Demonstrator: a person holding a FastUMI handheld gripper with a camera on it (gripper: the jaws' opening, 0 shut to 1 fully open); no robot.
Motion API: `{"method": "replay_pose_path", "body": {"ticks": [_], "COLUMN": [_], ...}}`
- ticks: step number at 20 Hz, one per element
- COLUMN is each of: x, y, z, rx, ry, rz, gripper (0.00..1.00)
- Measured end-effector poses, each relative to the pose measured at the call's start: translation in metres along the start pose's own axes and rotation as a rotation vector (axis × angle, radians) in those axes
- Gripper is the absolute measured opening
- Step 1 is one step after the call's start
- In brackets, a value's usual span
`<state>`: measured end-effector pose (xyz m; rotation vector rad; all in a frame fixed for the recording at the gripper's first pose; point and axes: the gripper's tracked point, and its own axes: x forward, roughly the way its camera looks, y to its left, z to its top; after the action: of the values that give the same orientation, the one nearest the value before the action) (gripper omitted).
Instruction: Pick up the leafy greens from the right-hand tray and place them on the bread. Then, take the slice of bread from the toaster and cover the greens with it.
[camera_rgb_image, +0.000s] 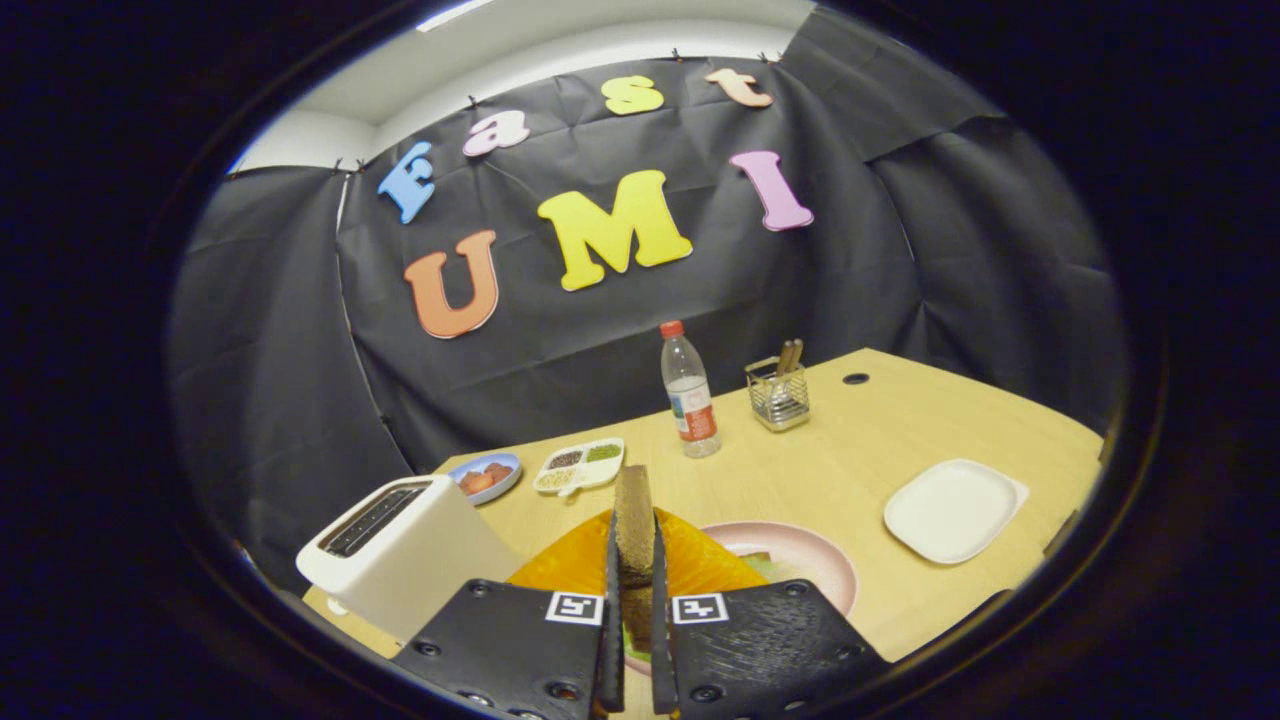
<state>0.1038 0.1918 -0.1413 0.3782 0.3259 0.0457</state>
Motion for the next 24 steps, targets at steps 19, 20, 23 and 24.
{"method": "replay_pose_path", "body": {"ticks": [19,20,23,24], "x": [0.012,0.011,0.012,0.012], "y": [-0.062,-0.066,-0.082,-0.087], "z": [-0.041,-0.041,-0.039,-0.039], "rx": [0.002,-0.005,-0.041,-0.055], "ry": [0.119,0.12,0.119,0.123], "rz": [-0.038,-0.042,-0.079,-0.089], "gripper": [0.81,0.9,0.95,0.96]}}
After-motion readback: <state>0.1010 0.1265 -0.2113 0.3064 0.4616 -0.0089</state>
